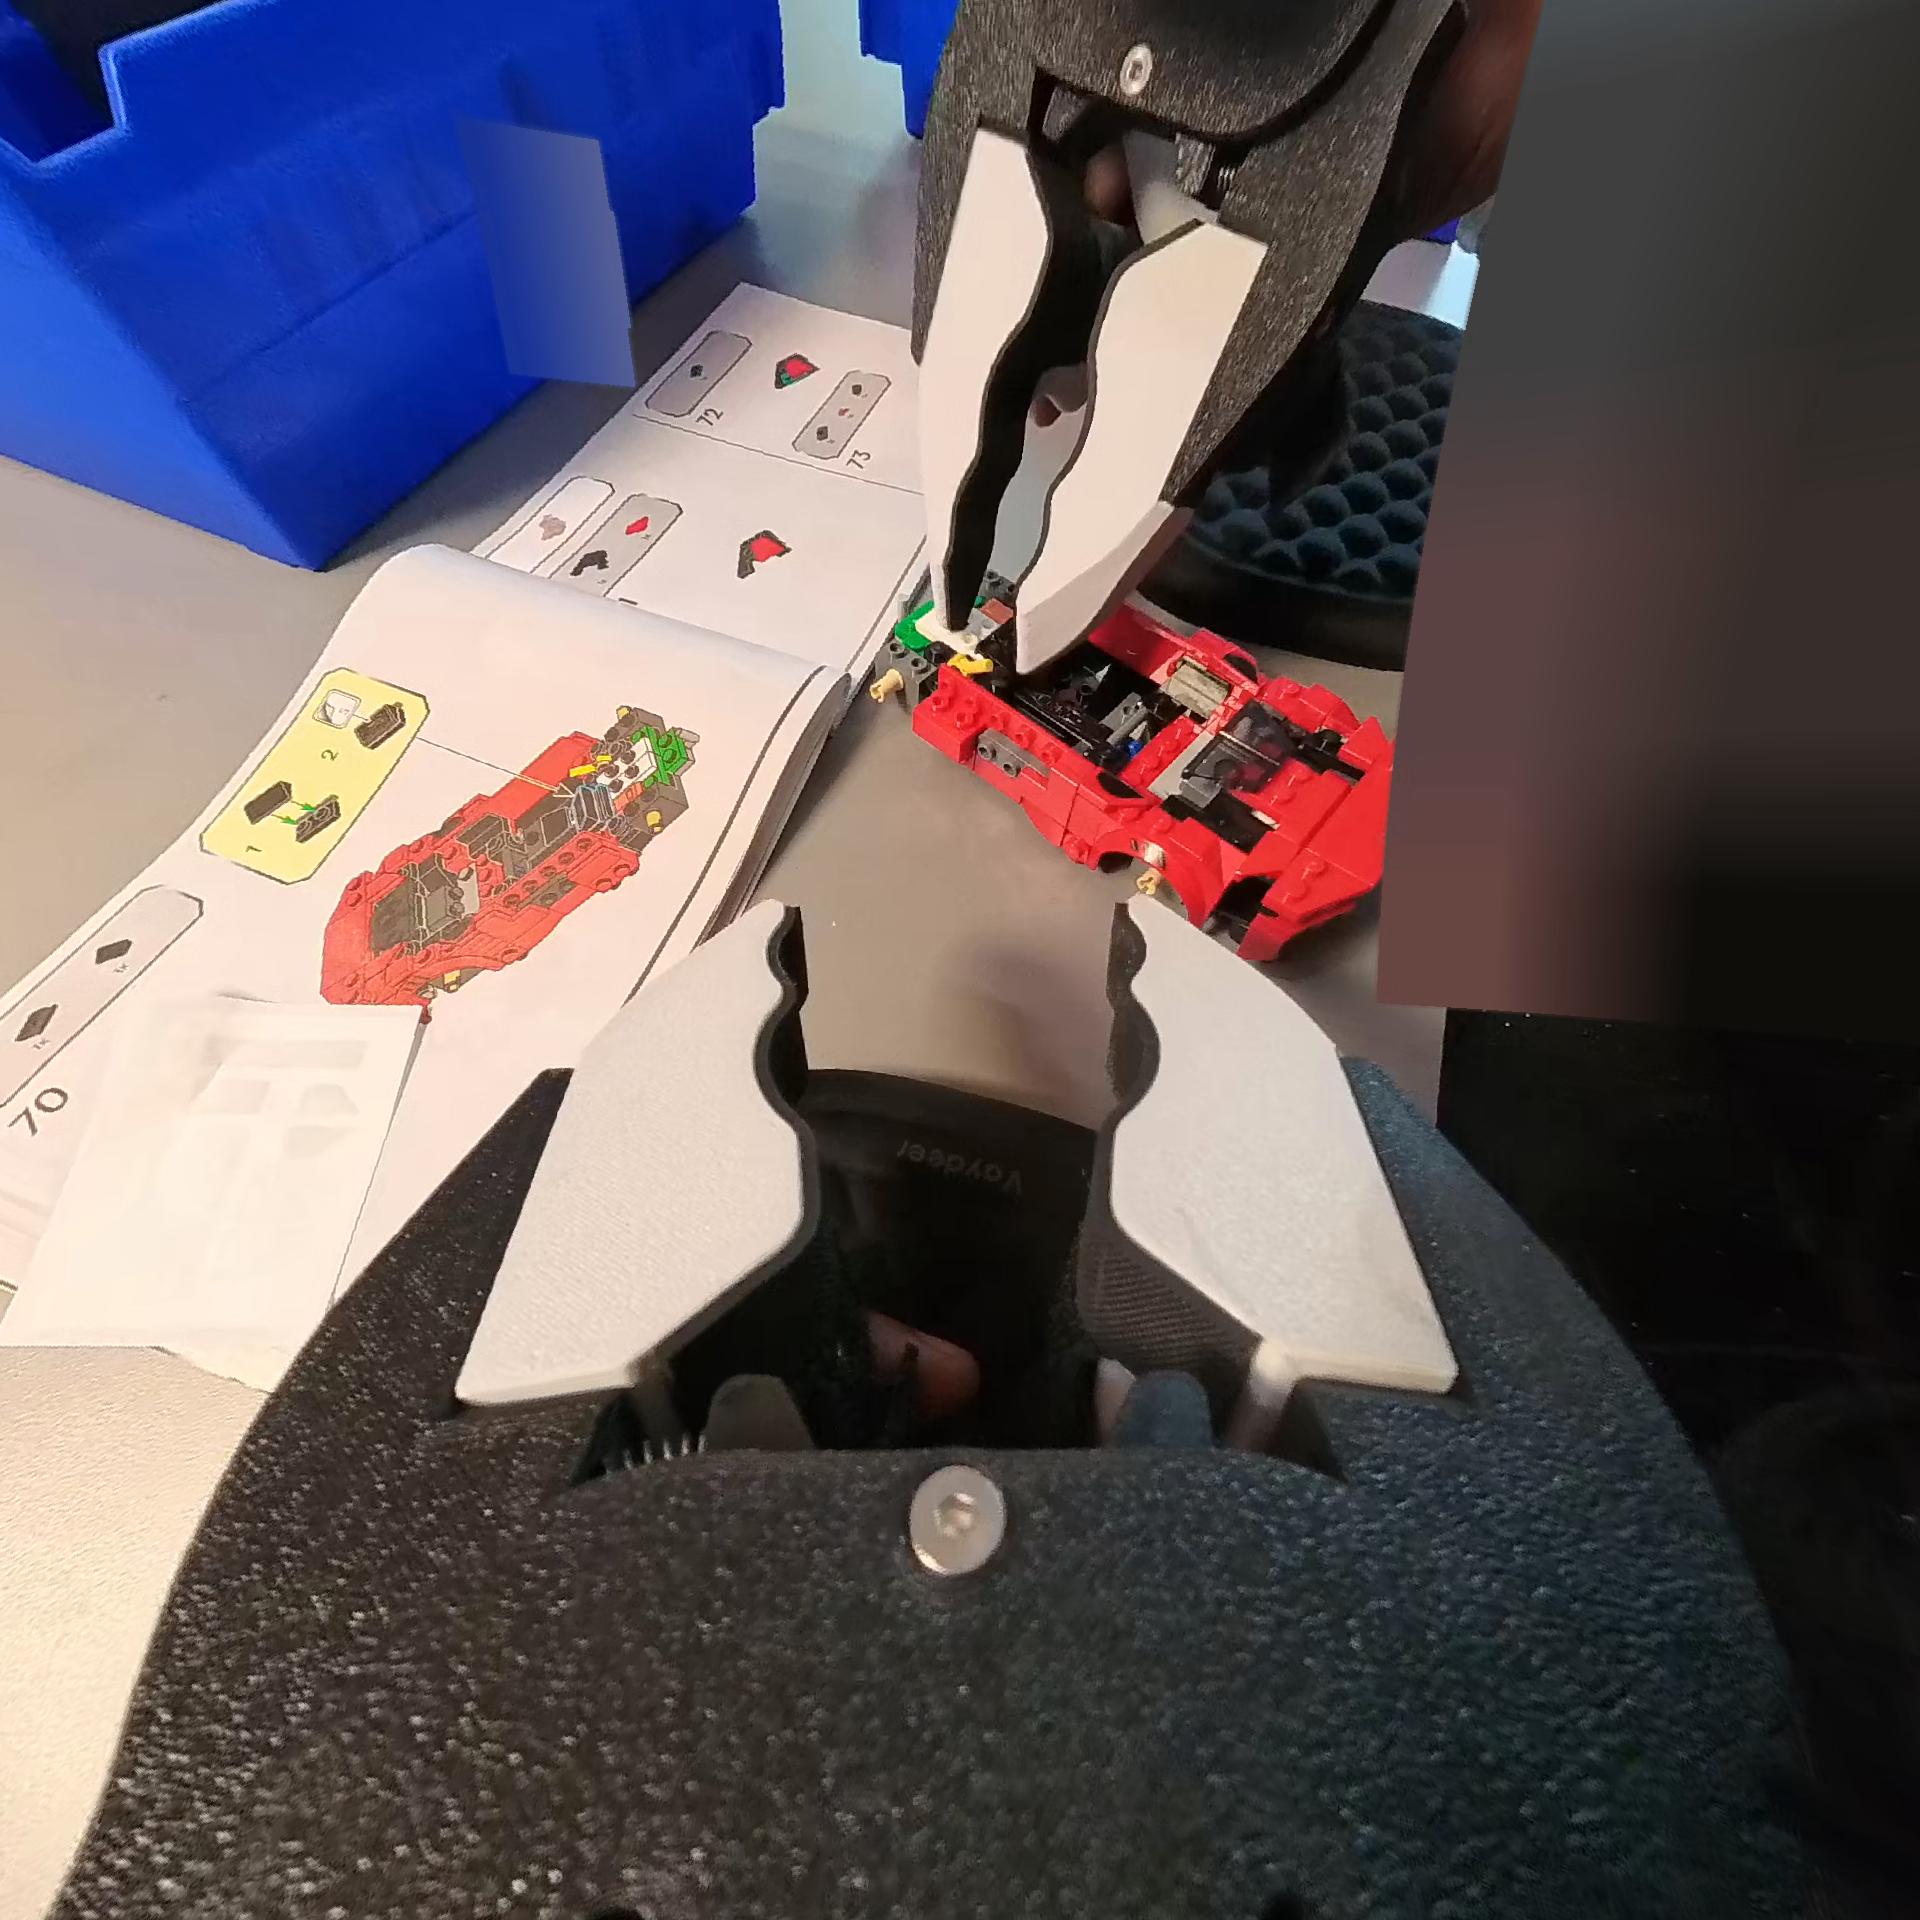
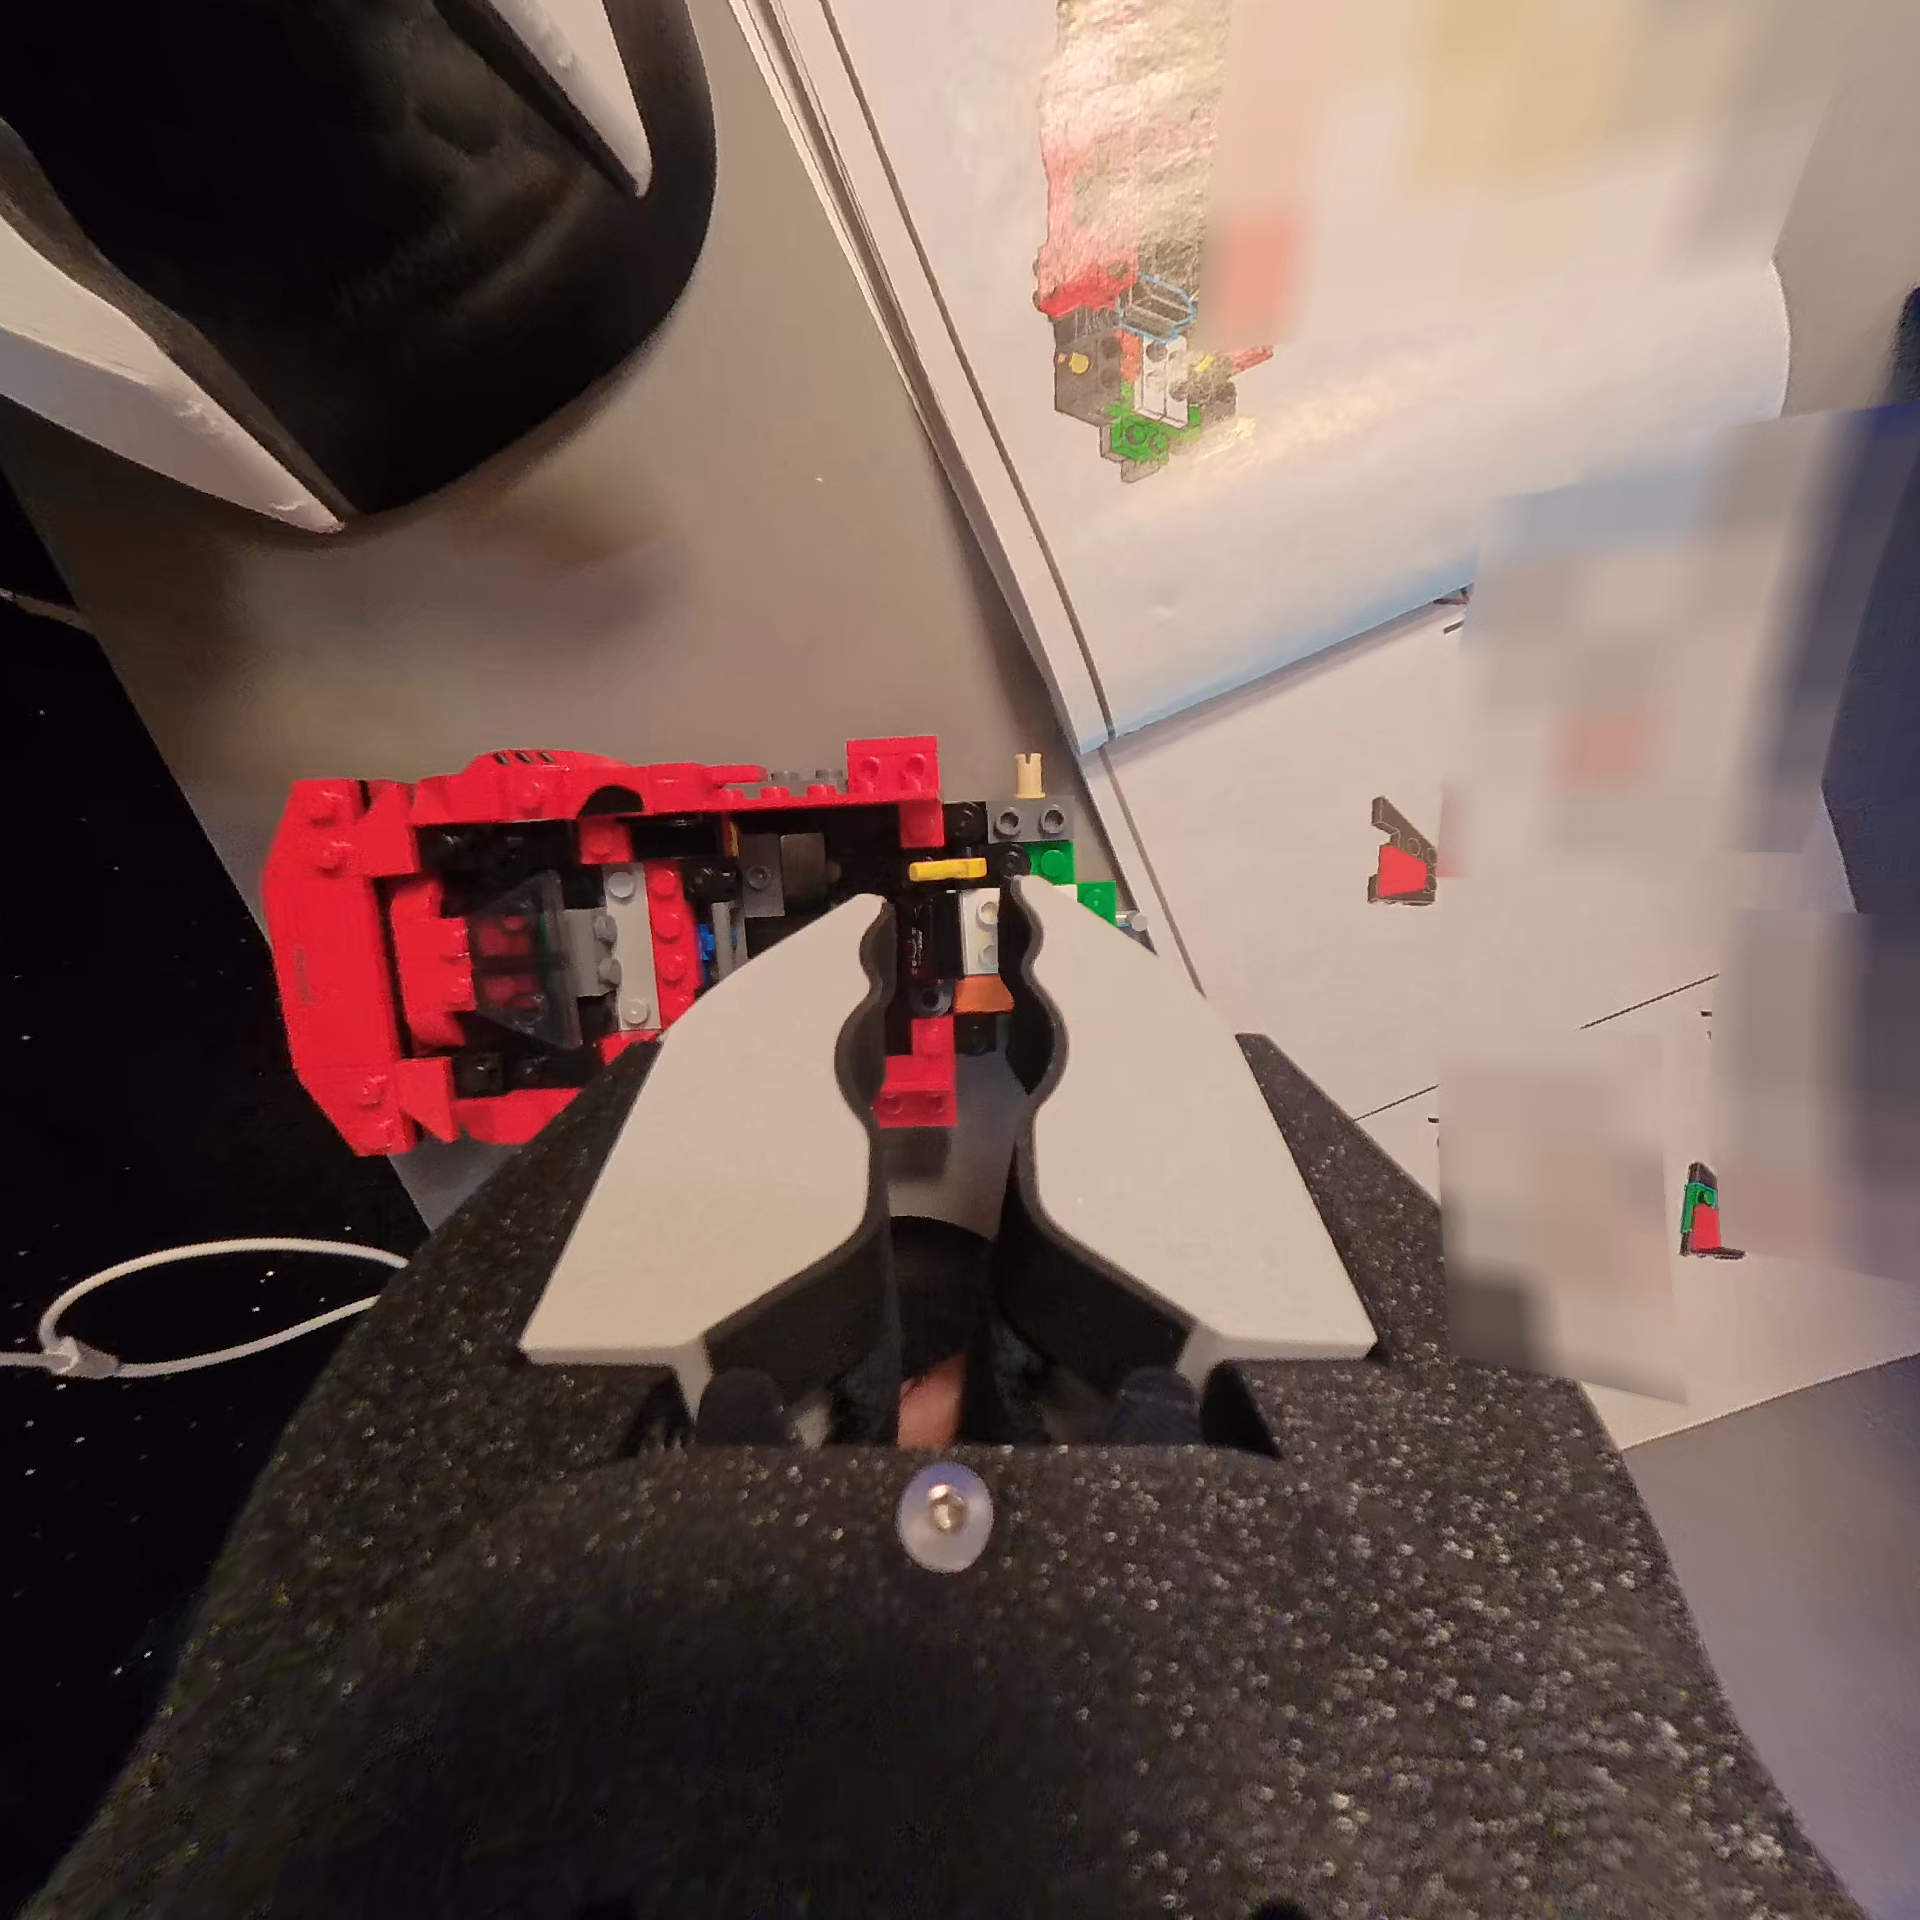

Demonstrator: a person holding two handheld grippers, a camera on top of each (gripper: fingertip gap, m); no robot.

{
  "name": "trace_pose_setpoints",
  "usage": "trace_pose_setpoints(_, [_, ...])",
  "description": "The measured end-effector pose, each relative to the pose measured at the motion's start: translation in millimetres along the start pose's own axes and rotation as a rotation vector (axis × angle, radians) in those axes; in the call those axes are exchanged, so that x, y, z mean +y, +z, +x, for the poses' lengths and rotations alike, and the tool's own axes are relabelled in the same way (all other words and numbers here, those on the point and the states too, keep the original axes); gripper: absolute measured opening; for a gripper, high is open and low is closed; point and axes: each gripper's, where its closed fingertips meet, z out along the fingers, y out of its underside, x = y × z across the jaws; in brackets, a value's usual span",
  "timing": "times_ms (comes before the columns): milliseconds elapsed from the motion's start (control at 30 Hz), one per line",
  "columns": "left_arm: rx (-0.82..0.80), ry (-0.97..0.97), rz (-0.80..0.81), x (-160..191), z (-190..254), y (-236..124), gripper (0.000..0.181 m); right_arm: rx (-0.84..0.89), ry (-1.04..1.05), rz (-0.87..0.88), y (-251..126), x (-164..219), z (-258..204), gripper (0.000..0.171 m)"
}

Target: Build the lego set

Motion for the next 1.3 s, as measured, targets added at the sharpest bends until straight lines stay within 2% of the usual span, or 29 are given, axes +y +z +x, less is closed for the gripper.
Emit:
trace_pose_setpoints(467, [0.004, -0.006, -0.003, 0.8, -0.3, 0.2, 0.056, -0.018, -0.016, 0.013, -5.9, -1.5, -2.2, 0.021])
trace_pose_setpoints(867, [0.000, -0.022, 0.009, 0.0, -2.0, -0.6, 0.055, -0.074, -0.109, 0.097, -21.6, -0.3, -6.7, 0.014])
trace_pose_setpoints(1300, [-0.002, -0.032, 0.000, 2.0, -3.2, 0.9, 0.054, -0.062, -0.132, 0.095, -21.1, 1.0, -5.3, 0.010])
